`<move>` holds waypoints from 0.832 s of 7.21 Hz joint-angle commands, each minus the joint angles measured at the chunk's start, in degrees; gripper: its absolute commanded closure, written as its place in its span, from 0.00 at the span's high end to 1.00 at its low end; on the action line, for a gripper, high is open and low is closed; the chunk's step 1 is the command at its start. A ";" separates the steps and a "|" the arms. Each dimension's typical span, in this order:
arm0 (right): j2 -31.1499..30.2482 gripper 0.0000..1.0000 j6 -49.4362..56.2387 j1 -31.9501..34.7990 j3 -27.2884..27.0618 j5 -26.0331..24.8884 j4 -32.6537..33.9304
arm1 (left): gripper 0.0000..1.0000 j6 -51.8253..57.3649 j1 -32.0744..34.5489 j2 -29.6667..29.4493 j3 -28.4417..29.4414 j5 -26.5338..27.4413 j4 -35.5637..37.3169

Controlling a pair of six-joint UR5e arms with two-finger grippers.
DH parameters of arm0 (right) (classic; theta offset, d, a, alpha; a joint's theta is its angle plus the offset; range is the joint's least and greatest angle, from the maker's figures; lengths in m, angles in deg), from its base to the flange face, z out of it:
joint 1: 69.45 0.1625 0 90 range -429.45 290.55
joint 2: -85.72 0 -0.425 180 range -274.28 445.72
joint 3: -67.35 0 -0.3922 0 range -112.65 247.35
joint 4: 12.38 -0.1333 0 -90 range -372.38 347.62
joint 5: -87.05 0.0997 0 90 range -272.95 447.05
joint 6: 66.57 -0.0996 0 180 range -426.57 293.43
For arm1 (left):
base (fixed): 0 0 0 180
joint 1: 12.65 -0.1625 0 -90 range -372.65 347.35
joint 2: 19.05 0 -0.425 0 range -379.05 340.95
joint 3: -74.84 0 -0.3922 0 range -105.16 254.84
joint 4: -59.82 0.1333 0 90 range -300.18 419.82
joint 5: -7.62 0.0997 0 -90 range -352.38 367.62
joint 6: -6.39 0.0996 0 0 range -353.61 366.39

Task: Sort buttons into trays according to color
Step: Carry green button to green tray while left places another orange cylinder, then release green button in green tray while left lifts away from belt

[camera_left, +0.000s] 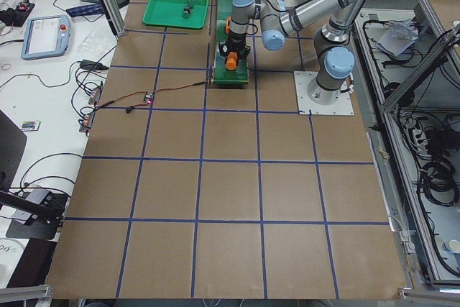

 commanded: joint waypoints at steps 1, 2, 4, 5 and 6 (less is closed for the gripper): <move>-8.16 1.00 0.01 -0.26 -0.19 0.00 -11.02 | 0.00 -3.87 0.21 -0.58 -1.55 -0.34 0.05; -12.81 1.00 -0.07 -0.52 -0.10 0.00 -16.73 | 0.65 -4.59 0.21 -0.93 -2.08 -0.25 0.14; -22.21 1.00 -0.60 -1.23 -0.01 -1.05 -24.75 | 1.00 -4.77 0.21 -1.21 -1.83 -0.43 0.23; -25.05 1.00 -1.91 -1.23 -0.01 -1.75 -26.78 | 1.00 -3.73 0.03 0.19 -0.09 -1.21 -0.03; -25.25 1.00 -12.97 -1.23 0.25 -1.15 -26.98 | 1.00 -3.63 0.03 0.99 2.46 -3.31 -1.25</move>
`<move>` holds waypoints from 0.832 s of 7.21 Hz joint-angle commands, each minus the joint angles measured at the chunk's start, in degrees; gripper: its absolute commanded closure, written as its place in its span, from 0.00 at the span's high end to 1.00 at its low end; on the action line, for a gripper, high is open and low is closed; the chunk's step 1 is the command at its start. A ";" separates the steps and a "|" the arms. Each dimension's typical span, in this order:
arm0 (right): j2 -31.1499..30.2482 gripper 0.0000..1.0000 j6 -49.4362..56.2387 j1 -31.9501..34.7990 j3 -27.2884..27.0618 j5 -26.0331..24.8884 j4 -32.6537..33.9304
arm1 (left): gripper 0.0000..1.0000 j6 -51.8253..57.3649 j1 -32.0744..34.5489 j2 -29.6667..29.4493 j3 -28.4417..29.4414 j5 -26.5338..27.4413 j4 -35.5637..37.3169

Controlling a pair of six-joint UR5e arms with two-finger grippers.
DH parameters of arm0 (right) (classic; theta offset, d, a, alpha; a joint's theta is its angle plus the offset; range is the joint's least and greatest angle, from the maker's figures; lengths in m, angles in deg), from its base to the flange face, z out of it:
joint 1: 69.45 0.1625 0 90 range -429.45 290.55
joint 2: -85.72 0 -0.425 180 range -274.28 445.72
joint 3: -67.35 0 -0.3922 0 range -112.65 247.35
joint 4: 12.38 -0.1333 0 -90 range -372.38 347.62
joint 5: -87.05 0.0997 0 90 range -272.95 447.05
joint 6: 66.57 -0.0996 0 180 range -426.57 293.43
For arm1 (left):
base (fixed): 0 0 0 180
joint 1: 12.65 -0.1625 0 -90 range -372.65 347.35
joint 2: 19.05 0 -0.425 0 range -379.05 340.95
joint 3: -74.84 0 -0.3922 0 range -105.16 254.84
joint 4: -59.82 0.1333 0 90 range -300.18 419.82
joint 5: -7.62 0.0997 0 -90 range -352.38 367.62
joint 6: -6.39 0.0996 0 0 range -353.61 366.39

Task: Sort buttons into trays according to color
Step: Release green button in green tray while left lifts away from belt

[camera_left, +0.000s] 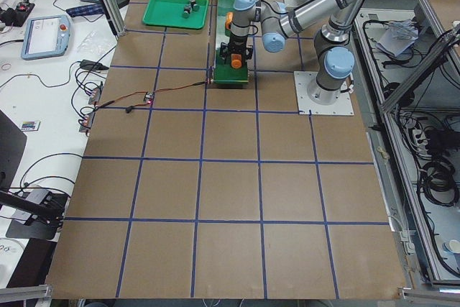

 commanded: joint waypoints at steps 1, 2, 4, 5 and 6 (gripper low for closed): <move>-1.92 1.00 -20.06 -0.07 0.12 0.30 -1.21 | 1.00 0.39 -0.50 1.42 3.96 -3.20 -2.68; -2.01 1.00 -25.91 -0.07 0.21 -0.30 -0.86 | 1.00 -0.82 -0.94 2.12 6.24 -3.47 -5.22; -2.18 1.00 -53.13 0.20 0.47 0.12 -0.86 | 1.00 -10.88 -4.18 2.48 15.44 -5.05 -17.03; -2.36 1.00 -63.74 0.37 0.47 0.48 -1.21 | 1.00 -21.73 -5.15 2.40 19.23 -6.28 -21.20; -2.53 1.00 -65.94 0.46 0.64 0.39 -1.73 | 1.00 -29.06 -5.51 2.48 22.23 -6.46 -26.81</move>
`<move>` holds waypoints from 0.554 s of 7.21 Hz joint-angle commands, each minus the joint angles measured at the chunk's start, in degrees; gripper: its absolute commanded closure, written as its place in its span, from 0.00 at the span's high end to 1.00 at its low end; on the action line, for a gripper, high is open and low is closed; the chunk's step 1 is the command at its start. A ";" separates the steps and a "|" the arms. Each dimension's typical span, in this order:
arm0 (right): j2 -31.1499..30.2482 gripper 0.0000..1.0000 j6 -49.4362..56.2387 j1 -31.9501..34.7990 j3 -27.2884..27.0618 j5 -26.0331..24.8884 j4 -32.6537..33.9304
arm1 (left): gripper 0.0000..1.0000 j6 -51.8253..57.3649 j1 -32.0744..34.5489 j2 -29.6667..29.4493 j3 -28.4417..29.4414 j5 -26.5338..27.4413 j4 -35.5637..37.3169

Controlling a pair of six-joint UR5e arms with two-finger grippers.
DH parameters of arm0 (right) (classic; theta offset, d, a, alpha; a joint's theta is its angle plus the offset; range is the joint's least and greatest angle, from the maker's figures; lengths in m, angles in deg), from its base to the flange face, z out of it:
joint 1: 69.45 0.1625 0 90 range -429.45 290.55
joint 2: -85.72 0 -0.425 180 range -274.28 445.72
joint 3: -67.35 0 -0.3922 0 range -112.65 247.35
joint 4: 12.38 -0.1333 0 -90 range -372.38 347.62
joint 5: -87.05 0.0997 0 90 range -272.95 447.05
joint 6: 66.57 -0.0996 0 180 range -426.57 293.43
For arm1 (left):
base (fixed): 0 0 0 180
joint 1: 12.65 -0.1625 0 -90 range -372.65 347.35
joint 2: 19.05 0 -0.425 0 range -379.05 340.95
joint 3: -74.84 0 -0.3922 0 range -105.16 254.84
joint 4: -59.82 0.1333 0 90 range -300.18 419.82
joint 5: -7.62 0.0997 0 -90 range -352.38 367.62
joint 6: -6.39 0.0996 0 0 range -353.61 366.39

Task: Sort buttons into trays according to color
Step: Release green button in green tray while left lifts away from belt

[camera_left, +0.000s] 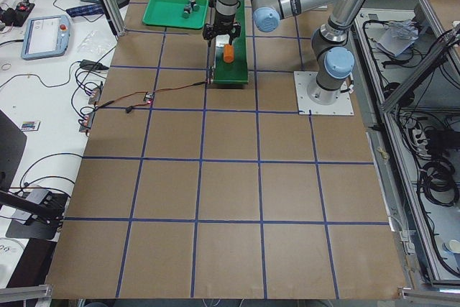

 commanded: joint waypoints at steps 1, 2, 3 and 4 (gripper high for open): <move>-1.24 1.00 -16.67 0.15 -0.35 0.28 -1.56 | 1.00 -21.54 -0.75 -1.06 6.36 -0.75 -9.10; -1.77 1.00 -30.33 0.24 -0.44 3.85 -2.62 | 1.00 -30.36 -0.31 -1.77 6.82 -0.75 -9.12; -1.69 1.00 -32.91 0.24 -0.44 3.89 -4.54 | 1.00 -42.11 0.22 -1.17 6.56 -1.01 -10.25; -1.25 1.00 -33.02 0.24 -0.44 3.45 -4.65 | 1.00 -50.92 1.00 -0.20 6.91 -2.24 -13.40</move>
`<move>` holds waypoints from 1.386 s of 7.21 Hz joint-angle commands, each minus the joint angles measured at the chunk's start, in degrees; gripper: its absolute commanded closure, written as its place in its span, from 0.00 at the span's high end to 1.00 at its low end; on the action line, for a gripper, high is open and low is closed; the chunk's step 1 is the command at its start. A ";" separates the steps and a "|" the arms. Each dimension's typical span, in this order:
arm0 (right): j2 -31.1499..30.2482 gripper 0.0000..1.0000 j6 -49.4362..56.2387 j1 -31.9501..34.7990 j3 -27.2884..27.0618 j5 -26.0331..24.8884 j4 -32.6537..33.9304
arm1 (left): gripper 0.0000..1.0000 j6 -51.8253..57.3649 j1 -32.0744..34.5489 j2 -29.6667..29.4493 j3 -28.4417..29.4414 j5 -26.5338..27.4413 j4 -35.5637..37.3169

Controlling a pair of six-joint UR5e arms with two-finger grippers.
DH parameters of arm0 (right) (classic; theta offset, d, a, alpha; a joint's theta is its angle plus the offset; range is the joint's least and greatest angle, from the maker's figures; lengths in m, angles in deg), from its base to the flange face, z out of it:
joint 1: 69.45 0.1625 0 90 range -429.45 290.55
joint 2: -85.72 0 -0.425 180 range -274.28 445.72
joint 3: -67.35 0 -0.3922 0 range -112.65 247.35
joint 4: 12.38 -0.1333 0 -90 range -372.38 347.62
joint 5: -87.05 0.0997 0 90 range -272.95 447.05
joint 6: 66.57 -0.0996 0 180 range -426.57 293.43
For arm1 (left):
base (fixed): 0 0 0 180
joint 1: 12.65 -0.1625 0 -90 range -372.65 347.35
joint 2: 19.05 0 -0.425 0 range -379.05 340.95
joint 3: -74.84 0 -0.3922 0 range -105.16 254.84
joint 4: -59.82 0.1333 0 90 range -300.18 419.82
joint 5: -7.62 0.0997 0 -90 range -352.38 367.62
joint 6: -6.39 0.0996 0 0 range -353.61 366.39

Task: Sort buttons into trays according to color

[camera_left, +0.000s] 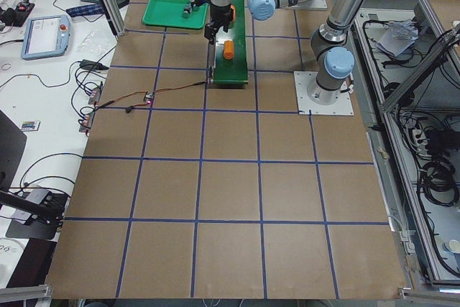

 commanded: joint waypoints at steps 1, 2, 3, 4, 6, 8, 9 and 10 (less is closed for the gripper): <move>0.32 1.00 -2.83 0.02 -0.04 -2.26 0.20 | 1.00 -16.52 2.28 1.41 0.71 -0.50 -6.05; 0.50 1.00 -3.44 0.02 -0.04 -2.72 0.12 | 1.00 -20.48 3.43 1.59 1.76 -0.23 -9.21; 0.41 1.00 -3.27 0.02 -0.04 -2.64 -0.14 | 1.00 -23.31 3.53 1.41 2.20 -0.06 -10.90; 0.50 1.00 -2.66 -0.07 -0.04 -2.03 0.20 | 1.00 -23.95 3.53 1.76 2.47 -0.05 -10.92; 0.50 1.00 -2.30 -0.07 -0.21 -1.93 4.57 | 1.00 -23.95 3.53 2.90 2.56 0.55 -11.09; 0.68 1.00 -2.39 -0.07 -0.30 -1.93 5.30 | 1.00 -23.43 3.53 4.66 1.86 0.74 -12.67; 1.63 1.00 -3.09 -0.07 -0.13 -1.93 5.39 | 1.00 -23.51 2.75 4.40 3.16 0.74 -12.41; 4.78 1.00 -3.18 -0.33 2.22 -2.72 5.22 | 1.00 -23.16 2.30 4.05 4.74 0.82 -12.32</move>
